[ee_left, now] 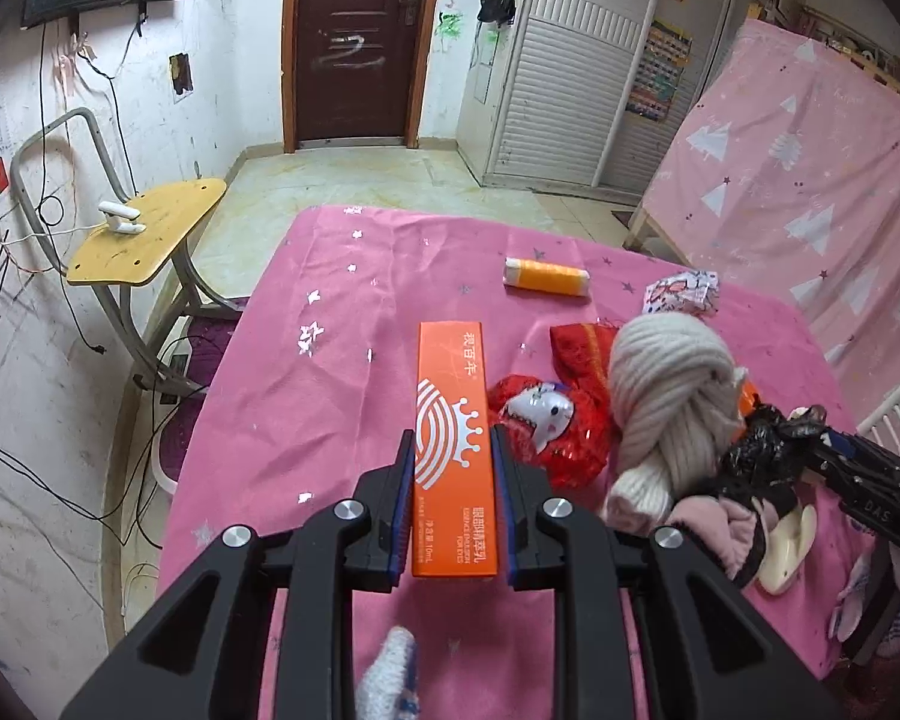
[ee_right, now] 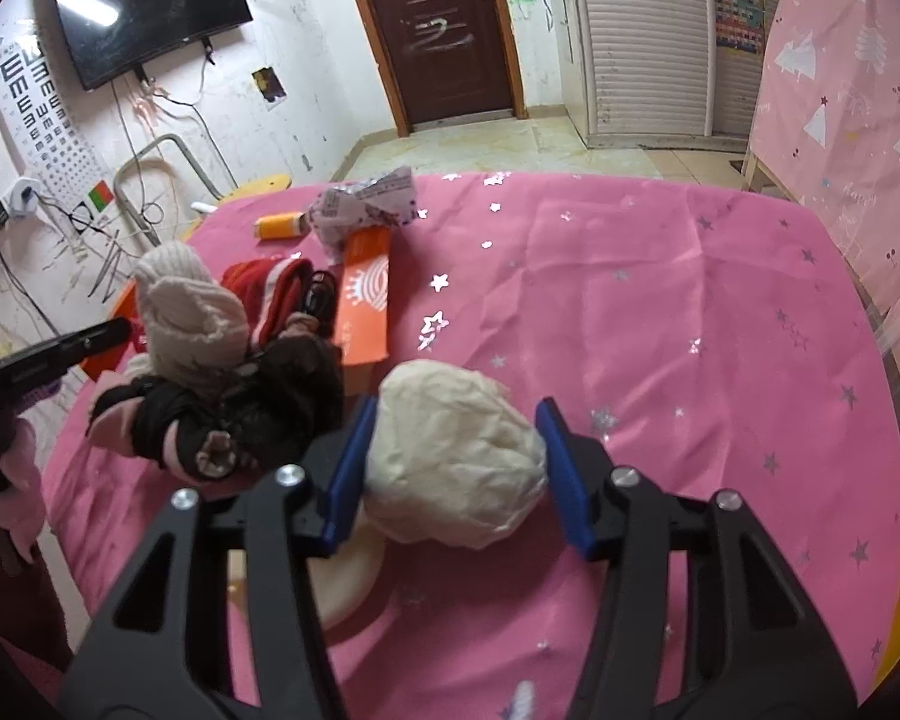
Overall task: Collect trash
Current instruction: 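Grasp the orange box with the left tool while the right tool grasps the white paper ball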
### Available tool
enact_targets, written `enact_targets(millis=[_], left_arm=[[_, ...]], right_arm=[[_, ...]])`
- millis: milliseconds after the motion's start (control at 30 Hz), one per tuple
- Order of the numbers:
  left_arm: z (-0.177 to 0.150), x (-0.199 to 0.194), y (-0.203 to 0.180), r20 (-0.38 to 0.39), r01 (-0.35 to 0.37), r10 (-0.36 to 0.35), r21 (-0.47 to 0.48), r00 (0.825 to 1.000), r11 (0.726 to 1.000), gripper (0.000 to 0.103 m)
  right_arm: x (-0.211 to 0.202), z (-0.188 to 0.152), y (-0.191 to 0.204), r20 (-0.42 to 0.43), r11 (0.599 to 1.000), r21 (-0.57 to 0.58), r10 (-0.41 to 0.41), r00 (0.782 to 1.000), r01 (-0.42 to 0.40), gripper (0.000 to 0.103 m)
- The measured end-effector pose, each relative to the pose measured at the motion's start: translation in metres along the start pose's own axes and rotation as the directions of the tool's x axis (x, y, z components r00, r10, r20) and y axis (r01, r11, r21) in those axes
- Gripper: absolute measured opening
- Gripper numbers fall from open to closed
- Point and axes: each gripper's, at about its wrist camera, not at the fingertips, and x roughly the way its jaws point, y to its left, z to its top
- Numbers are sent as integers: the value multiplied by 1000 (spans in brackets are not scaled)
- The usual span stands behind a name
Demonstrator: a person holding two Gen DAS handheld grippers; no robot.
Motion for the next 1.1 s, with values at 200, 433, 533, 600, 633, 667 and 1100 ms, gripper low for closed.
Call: enact_targets(millis=[200, 433, 533, 600, 633, 667, 1100], left_arm=[[-12, 0, 2, -24, 8, -8, -7, 1000, 1000, 15], [-24, 1, 0, -39, -1, 2, 10, 999, 1000, 15], [-28, 1, -1, -42, -7, 8, 14, 999, 1000, 15], [-29, -1, -2, -38, -11, 12, 17, 999, 1000, 15], [-29, -2, -1, -36, -13, 13, 11, 999, 1000, 15], [-29, -5, -1, -32, -13, 13, 5, 999, 1000, 15], [-9, -57, -43, 82, -29, 23, 73, 996, 997, 15]], right_arm=[[-10, -8, -5, 19, 1000, 13, -2, 1000, 2, 52], [-21, -16, -5, 41, 1000, -3, -16, 999, 16, 52], [-26, -18, -7, 60, 1000, 1, -11, 998, 11, 52], [-29, -18, -9, 68, 1000, 6, -5, 998, 5, 52], [-32, -19, -11, 76, 1000, 12, -3, 997, 2, 52], [-34, -20, -13, 83, 1000, 16, -4, 997, 3, 52], [-68, -30, -49, 170, 997, 79, 2, 985, -16, 52]])
